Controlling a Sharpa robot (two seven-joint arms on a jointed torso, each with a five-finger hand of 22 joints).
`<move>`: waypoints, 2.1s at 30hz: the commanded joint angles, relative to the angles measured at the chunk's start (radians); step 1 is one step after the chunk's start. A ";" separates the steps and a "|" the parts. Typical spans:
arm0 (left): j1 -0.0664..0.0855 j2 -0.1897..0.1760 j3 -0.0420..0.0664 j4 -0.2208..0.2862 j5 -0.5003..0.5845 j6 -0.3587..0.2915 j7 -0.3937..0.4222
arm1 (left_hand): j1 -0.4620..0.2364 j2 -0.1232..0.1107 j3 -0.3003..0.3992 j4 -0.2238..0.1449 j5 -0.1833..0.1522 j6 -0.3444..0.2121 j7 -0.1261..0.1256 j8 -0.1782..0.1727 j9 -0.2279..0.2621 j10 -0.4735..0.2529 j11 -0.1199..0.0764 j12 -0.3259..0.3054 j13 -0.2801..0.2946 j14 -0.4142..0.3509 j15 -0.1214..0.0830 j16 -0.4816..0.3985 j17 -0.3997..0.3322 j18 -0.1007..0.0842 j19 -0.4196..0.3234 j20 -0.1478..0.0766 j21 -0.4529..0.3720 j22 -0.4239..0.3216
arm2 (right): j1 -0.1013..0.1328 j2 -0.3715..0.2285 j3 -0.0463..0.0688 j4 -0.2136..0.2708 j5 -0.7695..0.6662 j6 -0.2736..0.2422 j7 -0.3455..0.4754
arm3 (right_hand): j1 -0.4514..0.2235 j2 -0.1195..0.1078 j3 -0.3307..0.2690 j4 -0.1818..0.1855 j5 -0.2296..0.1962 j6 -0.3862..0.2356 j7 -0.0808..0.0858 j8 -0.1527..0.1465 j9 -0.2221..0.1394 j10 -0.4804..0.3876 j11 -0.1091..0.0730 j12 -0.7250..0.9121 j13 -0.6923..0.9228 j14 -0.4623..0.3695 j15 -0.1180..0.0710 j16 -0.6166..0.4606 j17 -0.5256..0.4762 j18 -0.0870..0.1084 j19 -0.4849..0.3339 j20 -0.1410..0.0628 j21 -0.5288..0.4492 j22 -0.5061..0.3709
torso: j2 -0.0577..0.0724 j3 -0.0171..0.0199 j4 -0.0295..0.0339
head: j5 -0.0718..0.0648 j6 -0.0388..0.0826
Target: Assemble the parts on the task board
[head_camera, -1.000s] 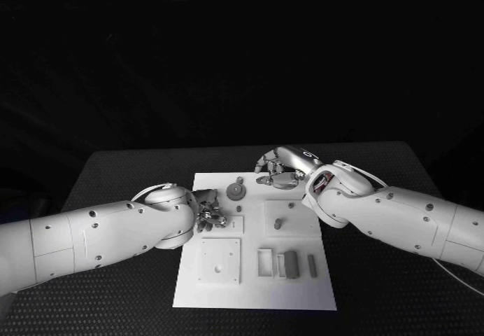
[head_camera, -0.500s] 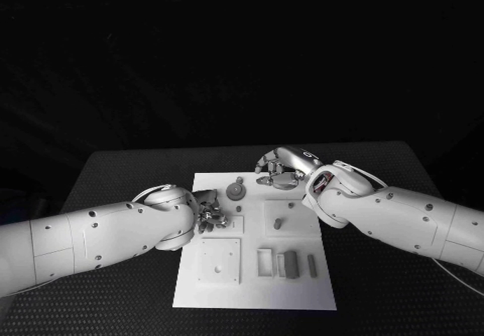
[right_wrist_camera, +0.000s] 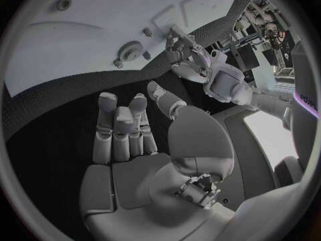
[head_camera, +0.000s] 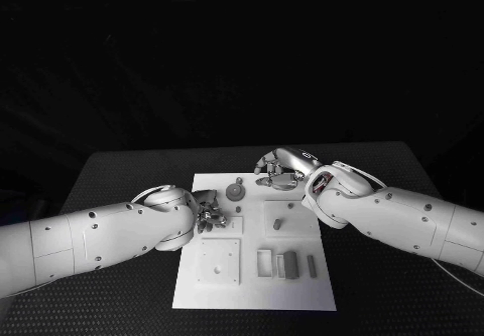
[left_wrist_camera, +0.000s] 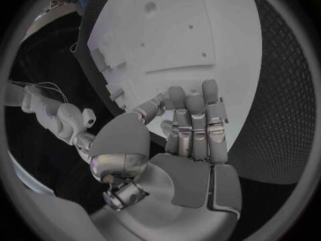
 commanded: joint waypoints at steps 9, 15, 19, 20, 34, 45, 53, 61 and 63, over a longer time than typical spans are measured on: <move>-0.001 0.004 0.000 -0.001 -0.014 -0.005 -0.005 | 0.006 0.019 0.020 -0.024 0.002 0.041 -0.027 0.003 0.002 -0.024 -0.021 0.008 -0.001 -0.003 -0.002 0.011 -0.006 -0.014 0.008 -0.001 0.002 0.007 | -0.001 0.001 0.000 -0.001 -0.002 0.015 0.001 | -0.006 -0.003 0.002 0.004 0.004 0.002 0.006 -0.006 0.002 -0.005 0.001 -0.003 -0.001 0.002 -0.003 -0.006 0.001 0.015 -0.001 -0.008 0.000 0.013 | 0.000 0.0001 0.0003 | -0.008 0.001; -0.001 0.006 0.000 -0.004 -0.015 -0.001 -0.004 | 0.005 0.018 0.020 -0.023 0.002 0.040 -0.027 0.003 0.002 -0.025 -0.021 0.010 -0.001 -0.003 -0.003 0.013 -0.009 -0.014 0.008 -0.001 0.002 0.010 | -0.001 0.002 0.000 -0.001 -0.002 0.016 0.001 | -0.006 -0.003 0.002 0.005 0.004 0.002 0.006 -0.006 0.002 -0.005 0.001 -0.003 -0.001 0.002 -0.003 -0.006 0.001 0.015 -0.001 -0.008 -0.001 0.013 | 0.000 -0.0005 0.0007 | -0.008 0.002; -0.001 0.008 0.000 -0.004 -0.015 0.000 -0.004 | 0.004 0.018 0.021 -0.023 0.002 0.040 -0.027 0.003 0.002 -0.025 -0.021 0.011 -0.001 -0.003 -0.003 0.015 -0.010 -0.014 0.008 -0.002 0.003 0.012 | -0.001 0.002 0.000 -0.001 -0.002 0.016 0.001 | -0.006 -0.003 0.002 0.005 0.004 0.002 0.006 -0.006 0.002 -0.005 0.001 -0.003 -0.001 0.002 -0.003 -0.006 0.001 0.015 -0.001 -0.008 -0.001 0.013 | 0.000 -0.0001 0.0001 | -0.008 0.002; -0.001 0.008 0.000 -0.004 -0.016 0.001 -0.004 | 0.004 0.018 0.021 -0.023 0.002 0.040 -0.027 0.004 0.002 -0.026 -0.021 0.012 -0.001 -0.002 -0.003 0.016 -0.011 -0.014 0.009 -0.002 0.003 0.012 | -0.001 0.002 0.000 -0.001 -0.002 0.016 0.001 | -0.006 -0.003 0.002 0.005 0.004 0.002 0.006 -0.006 0.002 -0.005 0.001 -0.003 -0.001 0.002 -0.003 -0.006 0.001 0.015 -0.001 -0.008 -0.001 0.013 | 0.000 -0.0001 0.0001 | -0.008 0.002; -0.001 0.009 0.000 -0.003 -0.016 0.028 -0.006 | 0.002 0.012 0.022 -0.023 0.001 0.040 -0.027 0.004 0.003 -0.027 -0.021 0.016 -0.002 -0.003 -0.005 0.022 -0.017 -0.014 0.010 -0.003 0.005 0.018 | -0.001 0.002 0.000 -0.001 -0.002 0.017 0.002 | -0.007 -0.003 0.003 0.005 0.004 0.002 0.006 -0.006 0.003 -0.005 0.001 -0.003 -0.001 0.002 -0.003 -0.007 0.002 0.015 -0.001 -0.008 -0.001 0.013 | 0.000 0.0000 -0.0002 | -0.007 0.000; -0.001 0.009 0.000 0.000 -0.016 0.035 -0.007 | 0.006 0.011 0.025 -0.025 0.002 0.039 -0.027 0.004 0.003 -0.029 -0.021 0.018 -0.002 -0.004 -0.006 0.025 -0.021 -0.014 0.010 -0.004 0.005 0.022 | -0.001 0.003 0.000 0.001 -0.002 0.018 0.002 | -0.007 -0.003 0.003 0.005 0.004 0.002 0.006 -0.007 0.003 -0.005 0.001 -0.003 -0.001 0.002 -0.003 -0.007 0.002 0.015 -0.001 -0.008 -0.001 0.013 | 0.000 -0.0007 0.0004 | -0.008 -0.002; -0.001 0.008 0.000 -0.001 -0.016 0.037 -0.008 | 0.006 0.011 0.025 -0.025 0.002 0.039 -0.027 0.004 0.003 -0.029 -0.021 0.019 -0.002 -0.004 -0.007 0.027 -0.023 -0.014 0.010 -0.004 0.005 0.024 | -0.001 0.003 0.000 0.001 -0.001 0.017 0.003 | -0.007 -0.003 0.003 0.005 0.004 0.002 0.006 -0.007 0.003 -0.005 0.001 -0.003 -0.001 0.002 -0.003 -0.007 0.002 0.015 -0.001 -0.008 -0.001 0.013 | 0.000 -0.0006 0.0001 | -0.008 -0.002; -0.001 0.009 0.000 -0.002 -0.014 0.034 -0.006 | 0.001 0.004 0.023 -0.022 0.001 0.038 -0.026 0.003 0.003 -0.032 -0.020 0.020 -0.004 -0.006 -0.007 0.030 -0.028 -0.014 0.009 -0.003 0.005 0.027 | -0.001 0.002 0.000 0.000 0.000 0.016 0.002 | -0.008 -0.003 0.003 0.006 0.004 0.002 0.006 -0.007 0.004 -0.005 0.001 -0.003 -0.001 0.002 -0.003 -0.007 0.002 0.015 -0.001 -0.008 -0.001 0.013 | 0.000 -0.0010 0.0004 | -0.008 -0.001; -0.001 0.010 0.000 -0.002 -0.010 0.034 -0.006 | -0.009 -0.009 0.019 -0.012 -0.001 0.037 -0.025 0.003 0.003 -0.033 -0.020 0.022 -0.005 -0.007 -0.007 0.033 -0.032 -0.014 0.009 -0.003 0.004 0.029 | -0.001 0.002 0.000 0.001 0.000 0.017 0.002 | -0.008 -0.004 0.002 0.006 0.004 0.001 0.006 -0.008 0.004 -0.005 0.001 -0.003 -0.001 0.002 -0.003 -0.007 0.002 0.015 -0.001 -0.008 -0.001 0.013 | 0.000 -0.0008 0.0004 | -0.008 -0.002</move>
